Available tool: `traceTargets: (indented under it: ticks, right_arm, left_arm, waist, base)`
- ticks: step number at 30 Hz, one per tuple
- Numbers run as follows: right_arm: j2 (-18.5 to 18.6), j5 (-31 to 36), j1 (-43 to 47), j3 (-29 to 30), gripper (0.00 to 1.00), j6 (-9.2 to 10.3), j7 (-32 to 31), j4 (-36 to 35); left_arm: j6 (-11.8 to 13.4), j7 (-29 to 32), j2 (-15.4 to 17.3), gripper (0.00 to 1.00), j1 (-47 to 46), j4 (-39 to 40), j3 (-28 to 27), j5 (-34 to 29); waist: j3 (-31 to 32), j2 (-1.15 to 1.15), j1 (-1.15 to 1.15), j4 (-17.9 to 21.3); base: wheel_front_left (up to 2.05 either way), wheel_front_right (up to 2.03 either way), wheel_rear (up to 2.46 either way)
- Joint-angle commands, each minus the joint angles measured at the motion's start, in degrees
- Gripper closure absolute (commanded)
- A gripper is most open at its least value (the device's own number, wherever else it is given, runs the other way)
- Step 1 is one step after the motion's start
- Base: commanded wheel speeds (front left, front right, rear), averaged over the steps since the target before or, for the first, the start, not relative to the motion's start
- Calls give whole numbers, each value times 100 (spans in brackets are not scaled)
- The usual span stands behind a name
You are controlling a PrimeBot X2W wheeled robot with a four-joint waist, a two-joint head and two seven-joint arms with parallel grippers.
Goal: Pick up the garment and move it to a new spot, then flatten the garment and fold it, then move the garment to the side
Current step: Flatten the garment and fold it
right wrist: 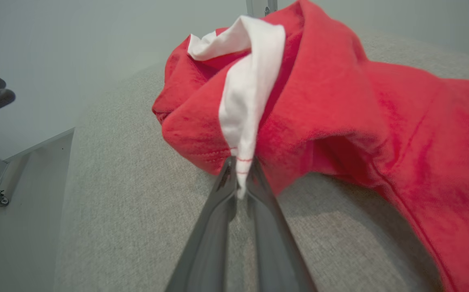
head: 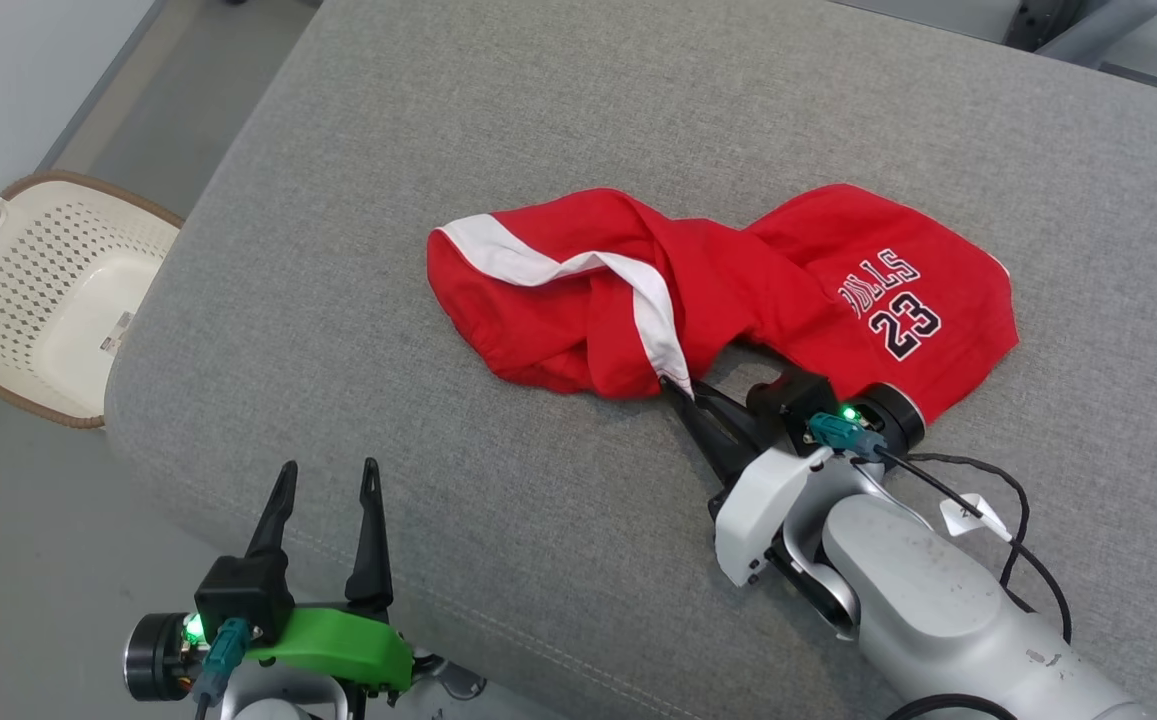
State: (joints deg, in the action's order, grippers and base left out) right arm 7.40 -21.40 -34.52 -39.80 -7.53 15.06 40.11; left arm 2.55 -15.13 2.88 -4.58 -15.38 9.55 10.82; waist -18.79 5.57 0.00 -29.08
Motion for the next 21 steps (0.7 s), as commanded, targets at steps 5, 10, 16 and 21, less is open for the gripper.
traceTargets:
  ticks: [5,10,16,21]
  right_arm:
    - [83,30,-36,117,100,10,11,-209]
    - [494,139,59,547,100,11,11,-632]
    - [1236,454,-114,975,100,11,11,-1041]
    - [1629,592,-225,1080,100,10,11,-1148]
  left_arm:
    - [49,4,8,0,5,7,-77,19]
    - [-42,4,8,0,70,-41,-114,-40]
    - [-118,4,9,0,-2,-77,23,-106]
    - [-145,4,12,0,-66,-127,155,-103]
  waist:
    - [39,1,0,170]
    - [193,1,0,515]
    - [359,1,0,1012]
    - [460,1,0,1279]
  base:
    - [0,0,0]
    - [0,0,0]
    - [0,0,0]
    - [0,0,0]
